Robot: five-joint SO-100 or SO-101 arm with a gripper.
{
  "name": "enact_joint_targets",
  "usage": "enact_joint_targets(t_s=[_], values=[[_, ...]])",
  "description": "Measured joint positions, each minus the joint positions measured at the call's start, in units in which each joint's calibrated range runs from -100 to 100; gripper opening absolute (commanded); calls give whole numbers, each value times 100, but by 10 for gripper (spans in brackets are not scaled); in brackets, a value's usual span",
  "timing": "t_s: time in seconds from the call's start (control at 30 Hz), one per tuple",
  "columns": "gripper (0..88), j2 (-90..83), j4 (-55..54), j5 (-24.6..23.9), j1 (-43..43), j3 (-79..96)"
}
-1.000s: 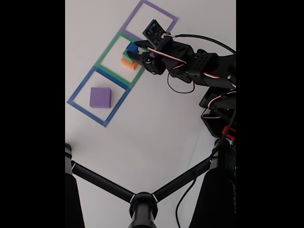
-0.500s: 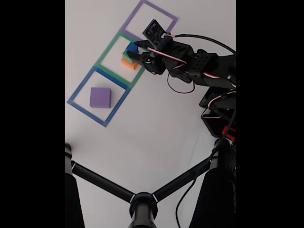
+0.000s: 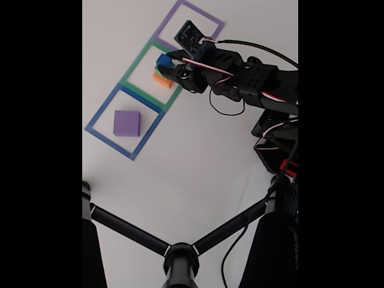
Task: Tower of hanoi
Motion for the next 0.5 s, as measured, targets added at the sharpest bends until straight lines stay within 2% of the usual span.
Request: enact_joint_targets(t_s=[0.3, 0.5], values=[[37, -228, 3612, 0, -229, -2968], [33, -228, 5409, 0, -606, -4604]])
